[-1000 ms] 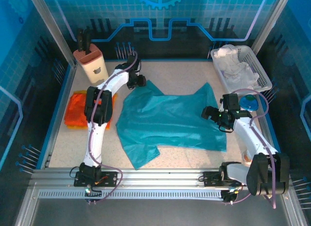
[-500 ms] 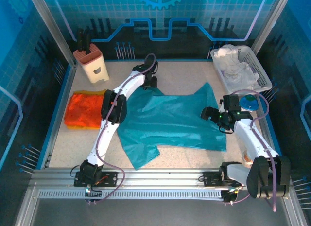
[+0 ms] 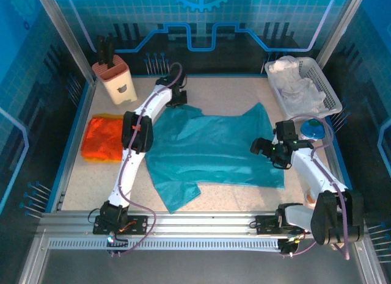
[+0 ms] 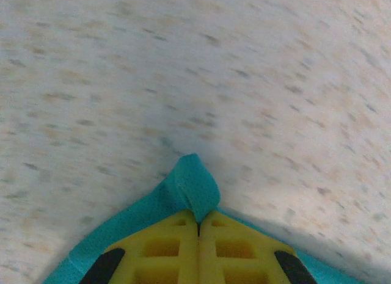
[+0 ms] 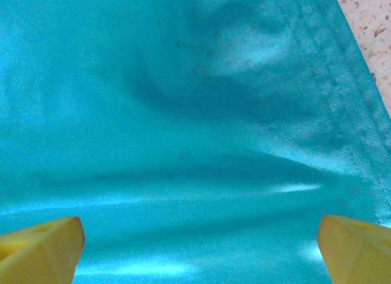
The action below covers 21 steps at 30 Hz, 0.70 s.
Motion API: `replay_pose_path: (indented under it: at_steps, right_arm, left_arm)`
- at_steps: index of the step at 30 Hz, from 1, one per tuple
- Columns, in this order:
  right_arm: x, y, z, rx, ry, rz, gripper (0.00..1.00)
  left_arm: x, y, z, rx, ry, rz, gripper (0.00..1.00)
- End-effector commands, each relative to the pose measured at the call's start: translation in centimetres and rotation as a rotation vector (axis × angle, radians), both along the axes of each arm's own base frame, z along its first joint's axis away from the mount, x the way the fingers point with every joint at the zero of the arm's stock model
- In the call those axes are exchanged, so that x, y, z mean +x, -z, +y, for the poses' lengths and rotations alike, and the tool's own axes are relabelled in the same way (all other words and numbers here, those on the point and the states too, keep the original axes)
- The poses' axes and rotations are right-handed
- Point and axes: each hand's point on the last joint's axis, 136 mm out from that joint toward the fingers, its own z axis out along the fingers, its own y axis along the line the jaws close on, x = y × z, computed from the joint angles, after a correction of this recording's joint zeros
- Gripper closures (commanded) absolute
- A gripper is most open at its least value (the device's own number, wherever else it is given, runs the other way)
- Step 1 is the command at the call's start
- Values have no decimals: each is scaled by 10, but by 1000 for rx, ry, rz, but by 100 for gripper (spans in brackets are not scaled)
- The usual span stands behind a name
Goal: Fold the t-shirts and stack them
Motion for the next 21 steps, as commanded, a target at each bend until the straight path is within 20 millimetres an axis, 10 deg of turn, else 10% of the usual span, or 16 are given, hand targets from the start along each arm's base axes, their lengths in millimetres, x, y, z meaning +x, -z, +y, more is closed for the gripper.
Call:
replay_pose_path:
  at_steps: [1,10,14,21]
  right_arm:
    - [-9,9,0,-17,13,47,1]
    - [-10,6,2,-16,13,36,2]
    - [-11,7,1,-20,11,39,2]
    - [-16,10,-3,-35,35,55,2]
  left_arm:
    - [17,-37,28,-170,-120,-50,100]
    - [46,-76,40,-476,-232,-167,100]
    - [48,-79,34,-485,-198,-175,53]
    - [16,-80,35,-414,-156,-121,36]
